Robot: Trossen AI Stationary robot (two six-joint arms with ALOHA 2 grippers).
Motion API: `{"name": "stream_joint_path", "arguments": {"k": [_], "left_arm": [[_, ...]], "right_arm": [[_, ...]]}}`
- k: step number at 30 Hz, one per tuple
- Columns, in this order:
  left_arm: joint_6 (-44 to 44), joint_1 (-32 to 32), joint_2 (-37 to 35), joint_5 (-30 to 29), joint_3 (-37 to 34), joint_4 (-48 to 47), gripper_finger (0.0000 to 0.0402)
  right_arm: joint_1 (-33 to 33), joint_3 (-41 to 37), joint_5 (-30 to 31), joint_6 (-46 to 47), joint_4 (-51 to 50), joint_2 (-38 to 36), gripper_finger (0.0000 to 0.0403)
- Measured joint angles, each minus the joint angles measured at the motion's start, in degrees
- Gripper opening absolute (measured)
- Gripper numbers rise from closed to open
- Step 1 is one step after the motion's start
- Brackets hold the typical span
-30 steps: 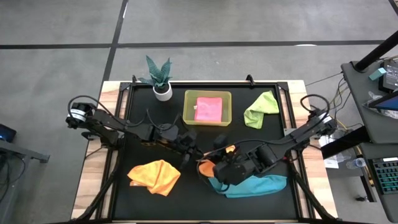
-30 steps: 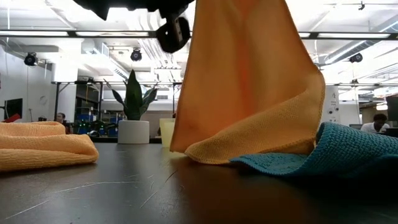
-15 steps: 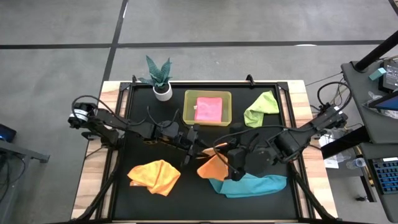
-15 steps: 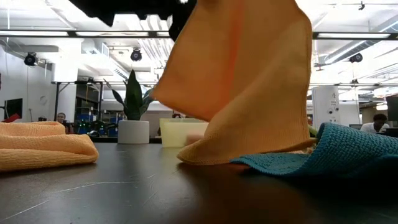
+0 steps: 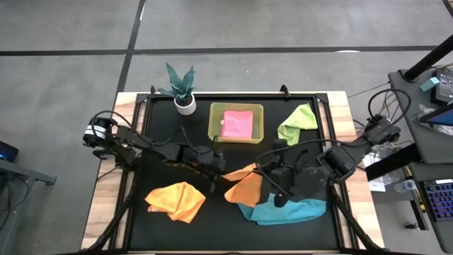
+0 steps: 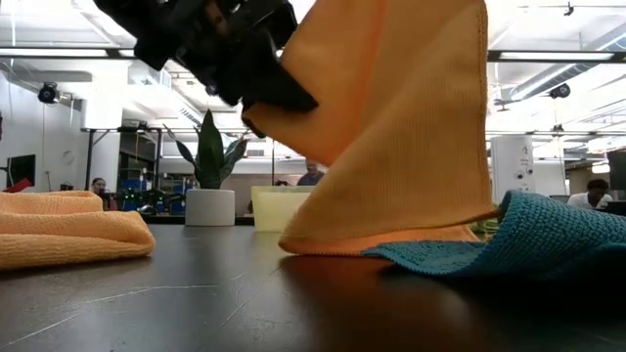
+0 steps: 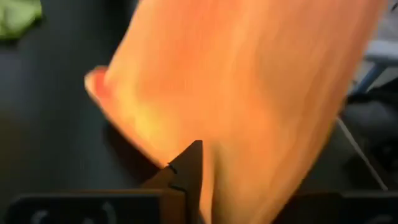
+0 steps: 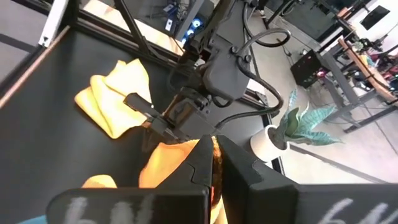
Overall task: Fold microfiber towels
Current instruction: Fold the top yellow towel on the table
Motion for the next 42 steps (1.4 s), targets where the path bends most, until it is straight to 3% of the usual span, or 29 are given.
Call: {"name": "stream_joint_path", "arguments": {"k": [4, 10, 18, 22, 27, 32, 37, 42], "left_arm": [[-2.1, -0.5, -0.8, 0.1, 0.0, -0.9, 0.0010], [-5.9, -2.9, -6.2, 0.0, 1.3, -2.3, 0.0001], [-3.8, -4.0, -22.2, -0.9, 8.8, -9.7, 0.0000], [-1.6, -1.8, -28.0, -1.2, 12.5, -16.2, 0.0000], [2.7, 3.1, -32.5, -1.5, 14.3, -25.3, 0.0000], [3.5, 10.1, -33.7, -1.4, 14.2, -31.5, 0.0000], [3.6, 14.5, -34.4, 6.8, 15.0, -40.2, 0.0000], [3.6, 14.1, -34.4, 10.6, 14.4, -40.1, 0.0000]], "right_arm": [[1.6, 0.0, 0.1, 1.4, -0.3, -0.9, 0.0009], [5.0, -0.1, 0.0, 3.2, -2.2, -2.8, 0.0009], [6.9, 0.7, 0.0, -0.1, 0.5, -6.1, 0.0008], [5.3, 0.8, 1.1, -3.8, 1.8, -8.2, 0.0008], [1.3, 0.6, 10.1, -10.5, 0.2, -9.1, 0.0008], [-3.3, 0.2, 8.4, -12.1, 1.2, -9.0, 0.0008], [-4.4, -0.6, 7.5, -8.6, -4.9, -9.0, 0.0008], [-3.9, -3.8, 5.3, -0.2, -7.5, -9.0, 0.0008]]}}
